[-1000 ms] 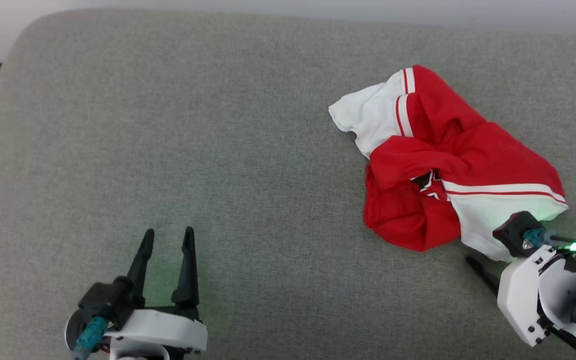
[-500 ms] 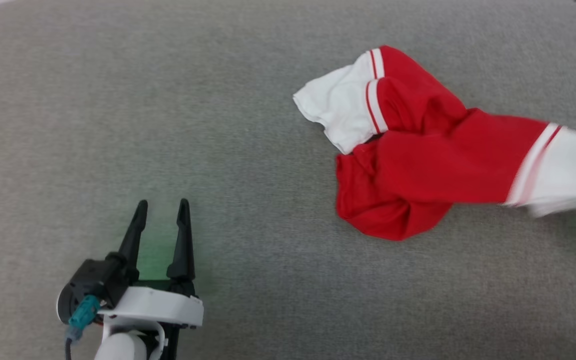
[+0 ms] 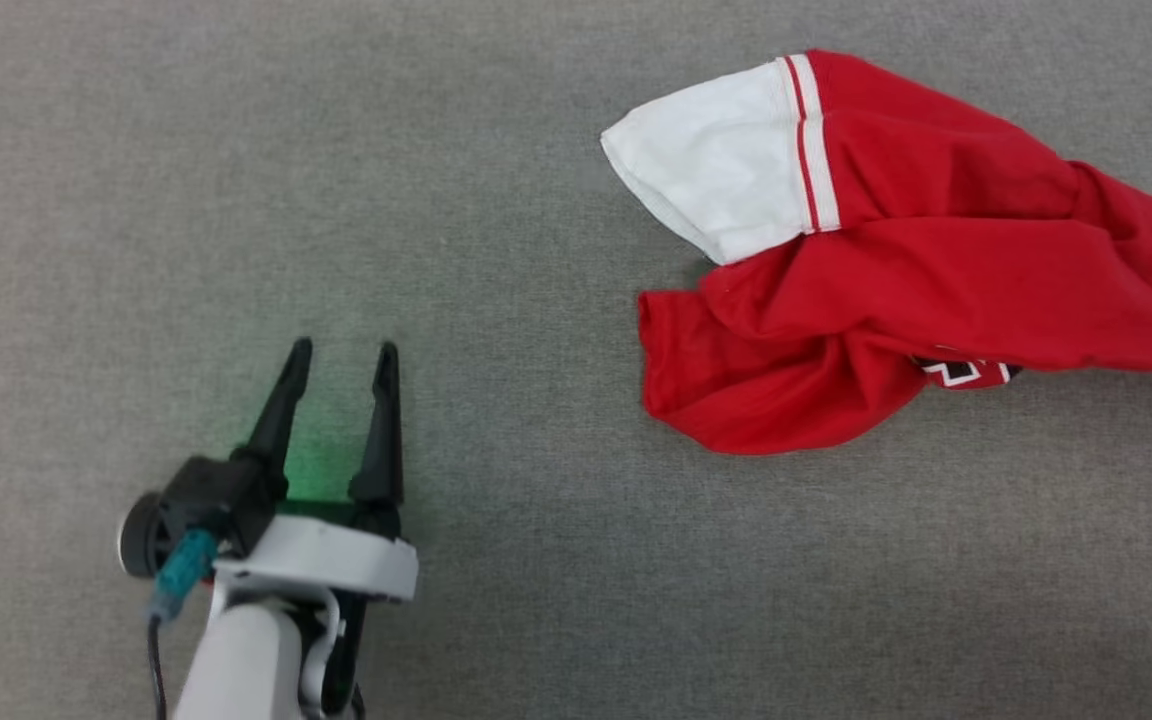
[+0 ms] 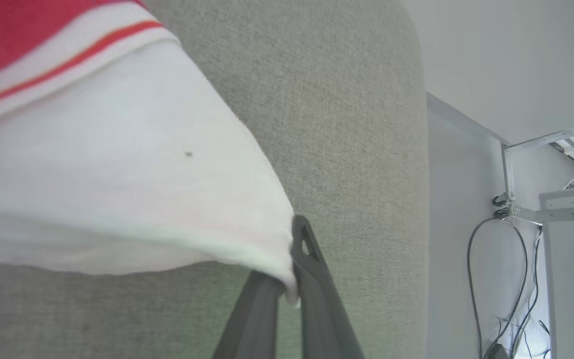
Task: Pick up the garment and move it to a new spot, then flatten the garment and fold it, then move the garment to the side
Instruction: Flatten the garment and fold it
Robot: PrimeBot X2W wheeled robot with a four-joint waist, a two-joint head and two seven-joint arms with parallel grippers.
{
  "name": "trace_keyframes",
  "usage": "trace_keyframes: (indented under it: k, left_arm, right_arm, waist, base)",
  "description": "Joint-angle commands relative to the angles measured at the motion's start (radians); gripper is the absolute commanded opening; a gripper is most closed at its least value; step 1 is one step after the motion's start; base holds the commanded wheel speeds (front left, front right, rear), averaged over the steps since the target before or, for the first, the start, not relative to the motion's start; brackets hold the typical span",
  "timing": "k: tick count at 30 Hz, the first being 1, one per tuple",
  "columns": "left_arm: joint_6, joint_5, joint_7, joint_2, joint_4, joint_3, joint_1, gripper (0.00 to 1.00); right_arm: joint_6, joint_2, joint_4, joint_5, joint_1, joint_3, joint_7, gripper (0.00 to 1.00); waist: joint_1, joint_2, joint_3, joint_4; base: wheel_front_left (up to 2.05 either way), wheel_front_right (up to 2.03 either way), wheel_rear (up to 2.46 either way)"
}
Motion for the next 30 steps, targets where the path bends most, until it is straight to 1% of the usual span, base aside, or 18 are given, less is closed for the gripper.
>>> trace_keyframes:
  k: [1,2,5,8,11,14,15,19,22,23,26,29,30]
  left_arm:
    - [-0.006,0.003,0.000,0.013,0.005,-0.006,-0.027,1.00]
    - [-0.006,0.002,0.000,0.024,0.010,-0.015,-0.040,1.00]
    - [-0.006,-0.027,0.000,0.074,0.020,-0.073,-0.097,1.00]
    - [-0.006,-0.064,0.000,0.158,0.058,-0.157,-0.175,1.00]
    - [-0.006,-0.136,0.047,0.233,0.088,-0.249,-0.286,1.00]
    - [-0.006,-0.230,0.146,0.310,0.109,-0.317,-0.384,1.00]
    - [-0.006,-0.265,0.179,0.325,0.118,-0.332,-0.416,1.00]
    - [-0.006,-0.422,0.356,0.384,0.179,-0.383,-0.522,1.00]
    - [-0.006,-0.531,0.515,0.410,0.257,-0.409,-0.589,1.00]
    - [-0.006,-0.531,0.515,0.410,0.257,-0.409,-0.589,1.00]
    - [-0.006,-0.620,0.675,0.420,0.348,-0.414,-0.654,1.00]
    - [0.011,-0.692,0.841,0.408,0.445,-0.405,-0.708,1.00]
    - [0.024,-0.708,0.893,0.407,0.474,-0.405,-0.728,1.00]
  right_arm:
    - [-0.002,0.032,0.017,-0.004,-0.023,-0.003,-0.033,0.29]
    - [-0.002,0.045,0.033,-0.013,-0.030,-0.014,-0.058,1.00]
    - [-0.002,0.099,0.075,-0.043,-0.038,-0.058,-0.142,1.00]
    - [-0.002,0.150,0.085,-0.055,-0.014,-0.110,-0.224,1.00]
    - [-0.002,0.213,0.066,-0.043,0.016,-0.179,-0.310,1.00]
    - [-0.002,0.293,0.014,-0.002,0.057,-0.228,-0.393,1.00]
    - [-0.002,0.320,-0.010,0.018,0.069,-0.236,-0.415,1.00]
    - [-0.002,0.410,-0.126,0.082,0.125,-0.208,-0.473,1.00]
    - [-0.002,0.449,-0.206,0.119,0.151,-0.184,-0.491,1.00]
    - [-0.002,0.449,-0.206,0.119,0.151,-0.184,-0.491,1.00]
    - [-0.002,0.479,-0.263,0.135,0.172,-0.162,-0.495,1.00]
    - [-0.002,0.487,-0.300,0.140,0.178,-0.143,-0.483,1.00]
    - [-0.002,0.489,-0.309,0.141,0.181,-0.137,-0.482,1.00]
  waist:
    - [0.0000,-0.0001,0.001,-0.009]
    - [0.0000,-0.0001,0.000,-0.015]
    - [0.0000,-0.0001,-0.006,-0.039]
    - [0.0000,-0.0001,-0.016,-0.066]
    - [0.0000,-0.0001,-0.023,-0.102]
    - [0.0000,-0.0001,-0.027,-0.153]
    - [0.0000,-0.0001,-0.027,-0.170]
    - [0.0000,-0.0001,-0.025,-0.246]
    - [0.0000,-0.0001,-0.023,-0.298]
    - [0.0000,-0.0001,-0.023,-0.298]
    - [0.0000,-0.0001,-0.020,-0.346]
    - [0.0000,-0.0001,-0.016,-0.382]
    - [0.0000,-0.0001,-0.014,-0.392]
  base:
    - [0.00,0.00,0.00]
    - [0.00,0.00,0.00]
    - [0.00,0.00,0.00]
    - [0.00,0.00,0.00]
    - [0.00,0.00,0.00]
    - [0.00,0.00,0.00]
    - [0.00,0.00,0.00]
    - [0.00,0.00,0.00]
    - [0.00,0.00,0.00]
    - [0.00,0.00,0.00]
    - [0.00,0.00,0.00]
    - [0.00,0.00,0.00]
    - [0.00,0.00,0.00]
